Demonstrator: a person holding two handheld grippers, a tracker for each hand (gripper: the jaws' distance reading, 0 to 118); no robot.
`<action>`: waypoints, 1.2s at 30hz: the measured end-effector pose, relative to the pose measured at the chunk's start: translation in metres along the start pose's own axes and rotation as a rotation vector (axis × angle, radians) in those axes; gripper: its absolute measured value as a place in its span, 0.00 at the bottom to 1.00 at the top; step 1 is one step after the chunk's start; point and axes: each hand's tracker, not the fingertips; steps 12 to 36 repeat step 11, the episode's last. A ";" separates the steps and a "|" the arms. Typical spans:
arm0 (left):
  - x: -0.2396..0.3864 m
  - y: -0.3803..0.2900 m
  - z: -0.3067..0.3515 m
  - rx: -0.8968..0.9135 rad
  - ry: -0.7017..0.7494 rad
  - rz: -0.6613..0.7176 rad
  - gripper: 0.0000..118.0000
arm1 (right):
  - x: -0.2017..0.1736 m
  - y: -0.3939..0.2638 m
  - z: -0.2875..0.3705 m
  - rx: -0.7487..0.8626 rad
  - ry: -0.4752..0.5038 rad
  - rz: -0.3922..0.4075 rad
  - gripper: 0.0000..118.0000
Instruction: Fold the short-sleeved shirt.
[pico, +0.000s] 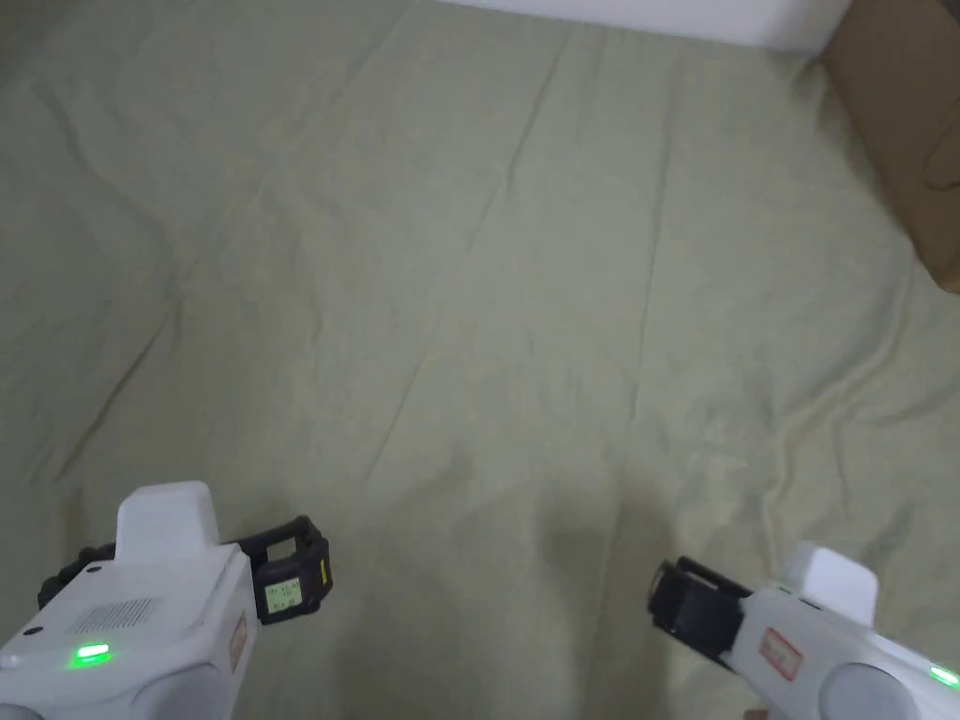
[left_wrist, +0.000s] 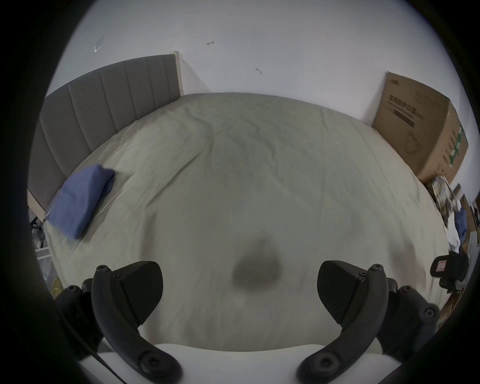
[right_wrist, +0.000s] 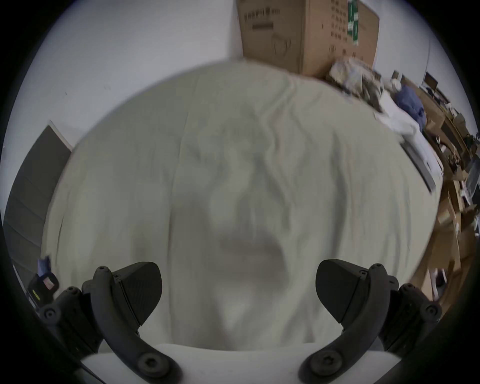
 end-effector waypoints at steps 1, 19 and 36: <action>0.003 0.008 -0.012 0.007 -0.004 0.005 1.00 | 0.002 0.009 -0.009 0.028 -0.029 0.031 0.98; 0.055 0.042 -0.117 -0.016 0.005 -0.004 1.00 | 0.008 0.046 -0.095 0.047 -0.097 0.028 0.99; 0.055 0.042 -0.117 -0.016 0.005 -0.004 1.00 | 0.008 0.046 -0.095 0.047 -0.097 0.028 0.99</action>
